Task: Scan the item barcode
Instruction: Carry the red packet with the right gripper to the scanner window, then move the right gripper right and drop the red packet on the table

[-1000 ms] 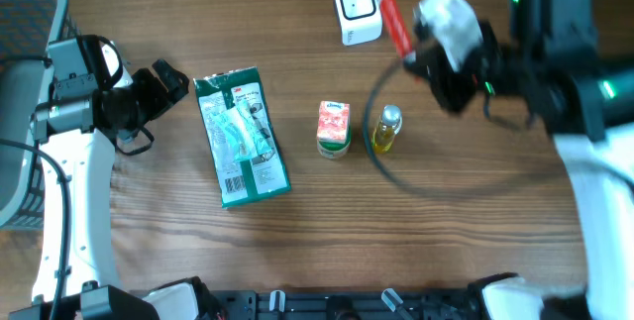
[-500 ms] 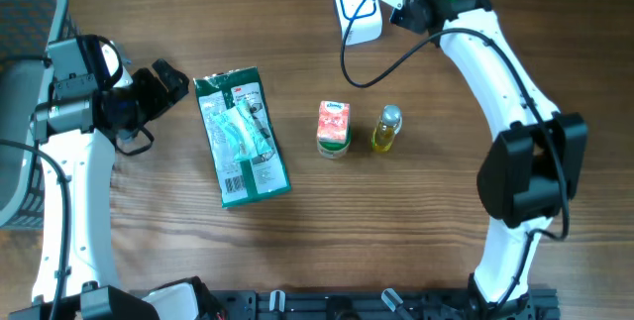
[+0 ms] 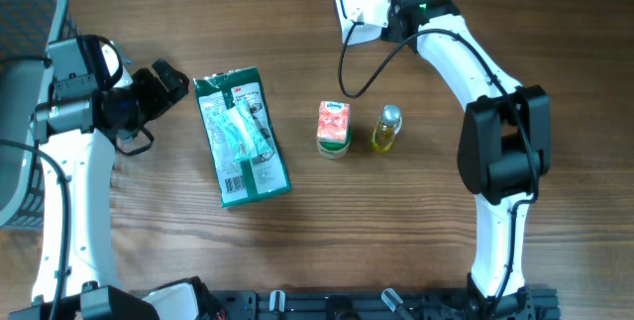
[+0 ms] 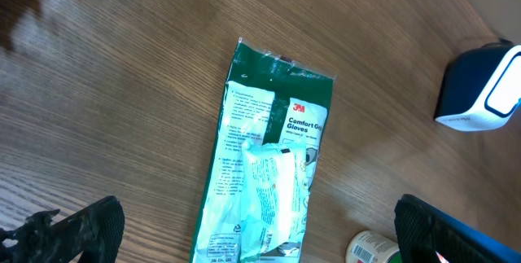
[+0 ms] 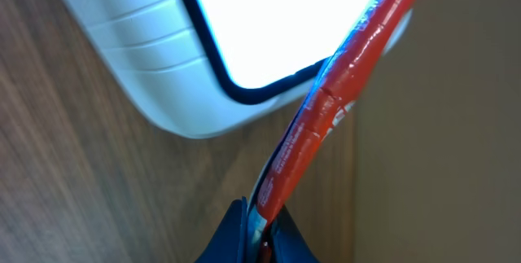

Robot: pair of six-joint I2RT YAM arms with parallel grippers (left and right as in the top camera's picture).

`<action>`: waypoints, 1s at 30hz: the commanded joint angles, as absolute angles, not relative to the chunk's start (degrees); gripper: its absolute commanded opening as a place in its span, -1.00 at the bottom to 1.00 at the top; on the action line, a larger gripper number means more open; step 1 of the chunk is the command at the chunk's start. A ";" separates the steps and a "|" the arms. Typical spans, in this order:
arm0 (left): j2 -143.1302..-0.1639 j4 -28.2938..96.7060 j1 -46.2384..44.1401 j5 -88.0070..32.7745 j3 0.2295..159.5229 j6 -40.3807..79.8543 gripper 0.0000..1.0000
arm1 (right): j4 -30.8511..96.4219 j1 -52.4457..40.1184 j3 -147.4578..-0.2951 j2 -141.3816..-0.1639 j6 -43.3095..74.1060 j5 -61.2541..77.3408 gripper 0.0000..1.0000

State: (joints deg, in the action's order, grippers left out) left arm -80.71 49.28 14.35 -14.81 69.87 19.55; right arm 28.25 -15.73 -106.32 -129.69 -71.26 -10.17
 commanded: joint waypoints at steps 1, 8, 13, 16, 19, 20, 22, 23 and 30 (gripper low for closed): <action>-80.40 49.15 14.20 -14.48 70.32 18.39 1.00 | 29.67 -16.21 -105.69 -130.41 -71.59 -10.70 -0.91; -80.40 49.15 14.20 -14.48 70.32 18.39 1.00 | 31.46 -16.23 -105.62 -130.52 -71.55 -11.53 -0.91; -80.40 49.15 14.20 -14.48 70.32 18.39 1.00 | 31.79 -16.23 -105.62 -128.57 -70.08 -13.32 -0.91; -80.40 49.15 14.20 -14.48 70.32 18.39 1.00 | 31.90 -15.86 -105.65 -121.43 -59.51 -4.25 -0.91; -80.40 49.15 14.20 -14.48 70.32 18.39 1.00 | 34.79 -14.55 -105.65 -111.77 -50.04 1.54 -0.91; -80.40 49.15 14.20 -14.48 70.32 18.39 1.00 | 37.41 -13.63 -105.65 -108.29 -46.44 2.37 -0.91; -80.40 49.15 14.20 -14.48 70.32 18.39 1.00 | 43.40 -10.96 -105.65 -103.44 -41.19 5.41 -0.91; -80.40 49.15 14.20 -14.48 70.32 18.39 1.00 | 47.86 -8.40 -105.65 -101.51 -35.81 9.04 -0.91; -80.40 49.15 14.20 -14.48 70.32 18.39 1.00 | 65.84 9.34 -96.55 -103.70 -13.91 23.70 -0.91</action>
State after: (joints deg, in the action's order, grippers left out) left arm -80.71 49.28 14.35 -14.81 69.87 19.55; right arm 66.00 5.52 -102.52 -101.62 -21.37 15.66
